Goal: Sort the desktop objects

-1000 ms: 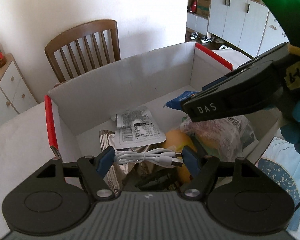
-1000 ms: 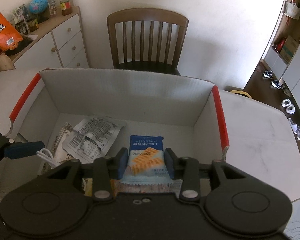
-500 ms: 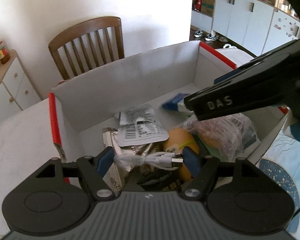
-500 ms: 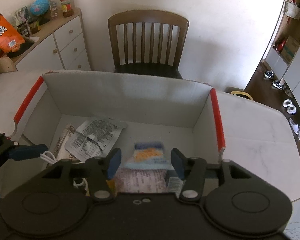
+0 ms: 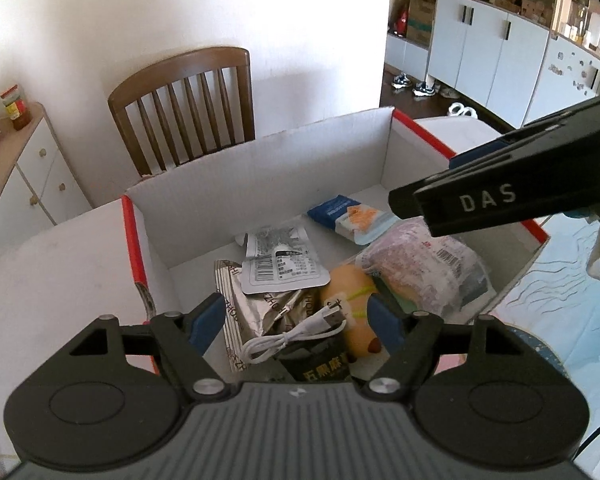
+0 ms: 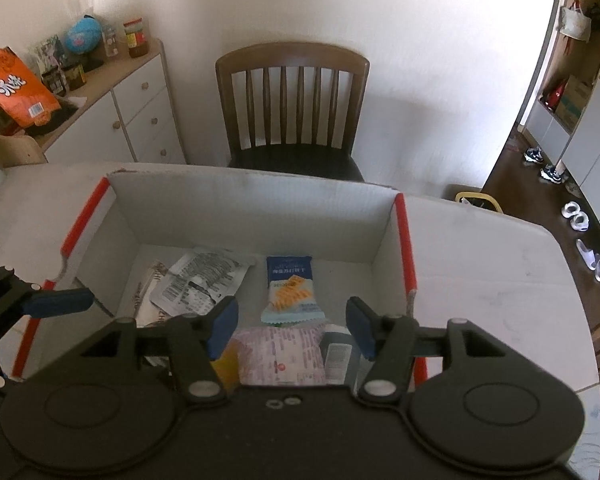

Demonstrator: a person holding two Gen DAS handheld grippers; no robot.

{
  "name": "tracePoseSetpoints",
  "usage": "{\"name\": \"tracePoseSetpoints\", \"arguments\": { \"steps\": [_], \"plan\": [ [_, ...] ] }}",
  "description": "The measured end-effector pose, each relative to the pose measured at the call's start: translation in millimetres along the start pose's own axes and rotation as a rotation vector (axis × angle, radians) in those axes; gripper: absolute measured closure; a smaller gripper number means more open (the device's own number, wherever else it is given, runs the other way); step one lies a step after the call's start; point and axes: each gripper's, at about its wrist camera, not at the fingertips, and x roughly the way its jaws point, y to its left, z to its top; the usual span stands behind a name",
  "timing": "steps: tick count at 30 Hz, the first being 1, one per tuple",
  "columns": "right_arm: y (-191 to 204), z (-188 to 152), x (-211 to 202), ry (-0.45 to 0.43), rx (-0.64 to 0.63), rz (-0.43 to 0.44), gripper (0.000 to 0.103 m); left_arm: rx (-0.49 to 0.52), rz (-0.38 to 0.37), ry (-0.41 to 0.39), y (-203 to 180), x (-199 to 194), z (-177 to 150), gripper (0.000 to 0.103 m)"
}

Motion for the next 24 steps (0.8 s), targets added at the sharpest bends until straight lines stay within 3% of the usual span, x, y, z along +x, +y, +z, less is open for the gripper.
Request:
{"name": "tracePoseSetpoints", "arguments": {
  "steps": [24],
  "plan": [
    [-6.5, -30.0, -85.9, -0.085, 0.000, 0.041, 0.040, -0.030, 0.037, -0.063, -19.8, -75.4, -16.3, 0.026]
  ]
}}
